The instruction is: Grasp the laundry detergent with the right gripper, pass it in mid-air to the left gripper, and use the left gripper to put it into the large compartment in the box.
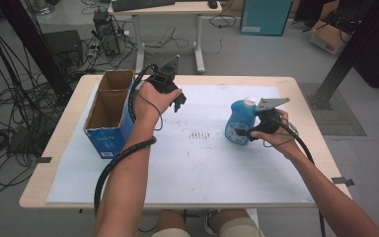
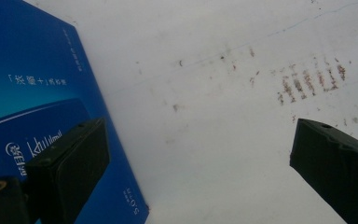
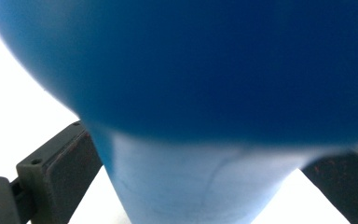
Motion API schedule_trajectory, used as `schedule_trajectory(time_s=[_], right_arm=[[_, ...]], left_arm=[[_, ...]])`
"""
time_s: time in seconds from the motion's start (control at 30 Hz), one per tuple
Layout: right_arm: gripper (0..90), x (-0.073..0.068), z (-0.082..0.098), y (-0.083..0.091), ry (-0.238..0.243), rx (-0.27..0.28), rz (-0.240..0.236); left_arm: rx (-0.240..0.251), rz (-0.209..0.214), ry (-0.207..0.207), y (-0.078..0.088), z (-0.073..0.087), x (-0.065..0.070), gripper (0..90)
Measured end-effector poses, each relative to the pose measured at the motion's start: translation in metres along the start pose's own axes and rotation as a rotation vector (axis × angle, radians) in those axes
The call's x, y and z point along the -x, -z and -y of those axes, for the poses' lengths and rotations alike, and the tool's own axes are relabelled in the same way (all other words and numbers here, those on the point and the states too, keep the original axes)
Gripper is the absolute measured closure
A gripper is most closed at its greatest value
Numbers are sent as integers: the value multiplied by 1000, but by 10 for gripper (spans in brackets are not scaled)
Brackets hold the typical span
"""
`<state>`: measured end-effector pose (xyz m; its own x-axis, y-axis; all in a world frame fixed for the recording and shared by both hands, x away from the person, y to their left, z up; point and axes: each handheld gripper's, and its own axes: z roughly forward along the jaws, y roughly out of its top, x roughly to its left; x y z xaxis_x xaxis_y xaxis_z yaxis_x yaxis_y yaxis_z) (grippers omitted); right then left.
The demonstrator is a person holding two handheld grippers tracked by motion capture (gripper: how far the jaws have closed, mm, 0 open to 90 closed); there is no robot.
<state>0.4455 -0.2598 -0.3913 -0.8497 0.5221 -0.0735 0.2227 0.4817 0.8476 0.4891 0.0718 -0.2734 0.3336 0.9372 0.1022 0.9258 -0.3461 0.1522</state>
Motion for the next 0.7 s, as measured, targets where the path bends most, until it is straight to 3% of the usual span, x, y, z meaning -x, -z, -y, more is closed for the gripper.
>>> schedule_trajectory(time_s=[0.7], right_arm=[[22, -4, 1, 1, -9, 40, -4]], left_arm=[[12, -6, -6, 3, 0, 4, 53]])
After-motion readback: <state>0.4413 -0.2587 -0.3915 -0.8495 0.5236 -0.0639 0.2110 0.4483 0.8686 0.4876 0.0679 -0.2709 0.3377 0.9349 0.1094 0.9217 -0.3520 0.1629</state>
